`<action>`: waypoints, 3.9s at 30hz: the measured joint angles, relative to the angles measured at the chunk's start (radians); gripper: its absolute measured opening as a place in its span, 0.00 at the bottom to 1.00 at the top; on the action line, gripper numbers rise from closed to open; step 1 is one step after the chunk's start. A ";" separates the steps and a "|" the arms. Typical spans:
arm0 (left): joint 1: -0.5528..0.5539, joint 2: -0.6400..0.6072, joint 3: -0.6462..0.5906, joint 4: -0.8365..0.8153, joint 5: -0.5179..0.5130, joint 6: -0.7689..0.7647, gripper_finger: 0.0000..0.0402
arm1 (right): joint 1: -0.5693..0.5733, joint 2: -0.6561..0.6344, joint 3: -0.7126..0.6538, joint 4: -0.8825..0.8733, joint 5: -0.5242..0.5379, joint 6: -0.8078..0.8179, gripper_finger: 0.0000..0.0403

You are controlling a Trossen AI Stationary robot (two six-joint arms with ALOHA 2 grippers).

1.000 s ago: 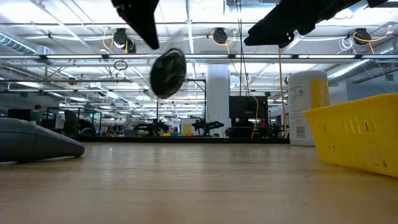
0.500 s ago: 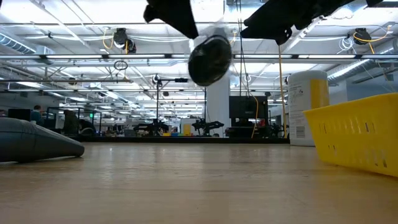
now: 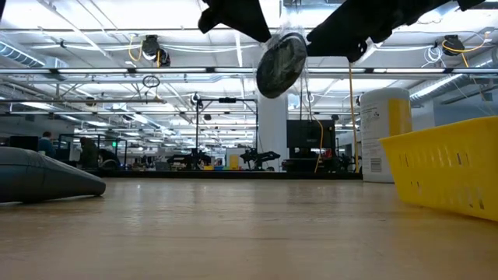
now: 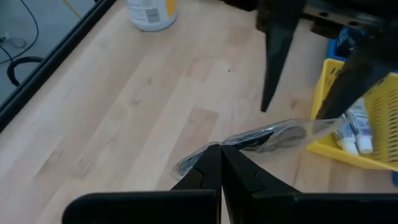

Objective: Pick & Place Travel size toiletries
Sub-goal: Put the black hairbrush into the top blue bin

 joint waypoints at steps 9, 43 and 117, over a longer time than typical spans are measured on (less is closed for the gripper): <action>0.036 0.000 0.000 -0.024 0.002 -0.001 0.00 | 0.000 0.021 0.000 0.009 0.000 0.000 0.42; 0.040 0.000 0.000 0.052 0.095 0.064 0.00 | -0.016 0.098 0.000 0.108 0.137 -0.053 0.07; 0.040 0.000 -0.001 -0.105 0.068 0.132 0.42 | 0.336 -0.412 0.000 -0.827 -0.728 1.039 0.05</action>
